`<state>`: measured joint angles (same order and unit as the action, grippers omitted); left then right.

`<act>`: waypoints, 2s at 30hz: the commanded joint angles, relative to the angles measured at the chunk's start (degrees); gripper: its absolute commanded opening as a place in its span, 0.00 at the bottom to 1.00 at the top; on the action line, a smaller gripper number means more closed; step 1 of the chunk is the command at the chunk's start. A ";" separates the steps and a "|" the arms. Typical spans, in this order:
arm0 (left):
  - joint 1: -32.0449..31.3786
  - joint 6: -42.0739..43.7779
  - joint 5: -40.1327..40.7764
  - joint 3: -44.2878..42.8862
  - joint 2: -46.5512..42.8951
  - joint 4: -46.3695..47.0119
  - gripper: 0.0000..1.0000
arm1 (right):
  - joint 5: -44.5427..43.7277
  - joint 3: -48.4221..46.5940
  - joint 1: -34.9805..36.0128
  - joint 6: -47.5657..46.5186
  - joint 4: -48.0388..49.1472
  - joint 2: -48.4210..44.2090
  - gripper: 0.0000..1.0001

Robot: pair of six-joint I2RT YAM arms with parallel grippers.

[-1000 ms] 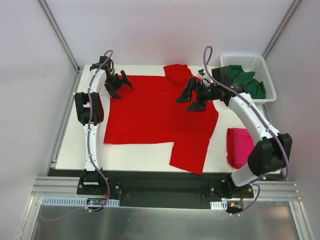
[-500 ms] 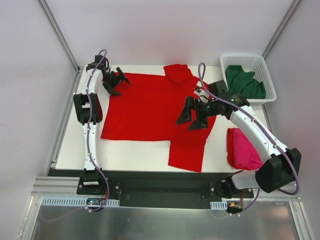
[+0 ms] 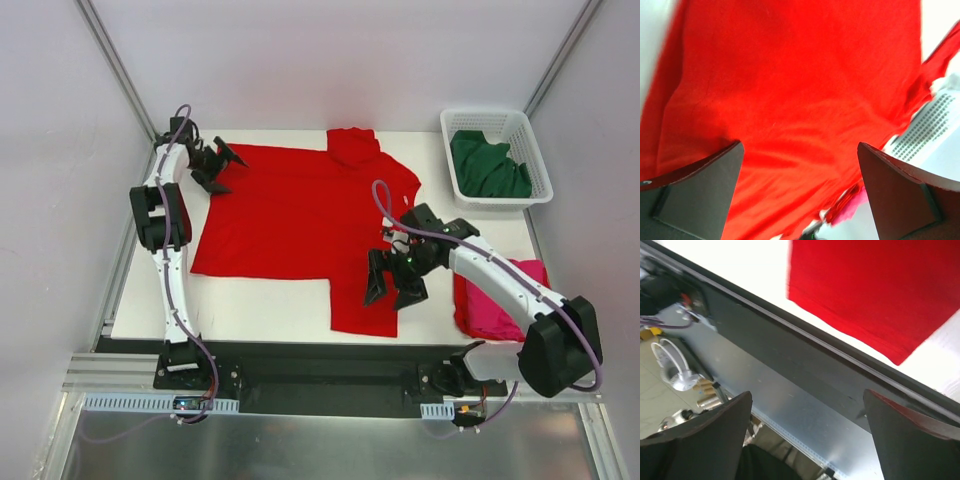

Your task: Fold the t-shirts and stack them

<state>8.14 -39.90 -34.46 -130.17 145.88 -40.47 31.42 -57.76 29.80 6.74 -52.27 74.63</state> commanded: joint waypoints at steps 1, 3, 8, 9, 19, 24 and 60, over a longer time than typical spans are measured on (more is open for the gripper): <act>-0.23 -0.53 -1.66 15.15 -13.76 3.54 0.99 | -0.66 4.84 1.40 -1.47 5.59 1.21 0.96; -1.11 -1.23 -4.63 19.84 -19.90 6.53 0.99 | -0.22 5.02 2.62 -1.99 8.76 4.02 0.96; -2.78 -0.97 -9.57 31.10 -30.20 9.00 0.99 | 0.75 2.22 5.17 -3.58 13.68 11.93 0.96; -2.87 -0.80 -10.01 32.60 -33.00 9.26 0.99 | 0.92 1.60 5.87 -4.19 13.86 14.99 0.96; -2.78 0.44 -13.44 50.52 -53.67 9.35 0.99 | 3.29 -4.91 10.10 -4.28 16.59 27.92 0.96; -2.78 2.45 -10.72 58.44 -62.73 8.74 0.99 | 4.35 -5.53 13.17 -3.84 16.24 30.92 0.96; -1.64 22.23 4.75 65.48 -60.89 -9.54 0.99 | -23.68 -11.48 -0.52 -6.11 3.67 20.43 0.96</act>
<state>6.11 -18.94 -28.40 -63.64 86.67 -48.40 12.56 -62.54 36.45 5.28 -49.43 88.47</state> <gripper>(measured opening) 0.993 0.958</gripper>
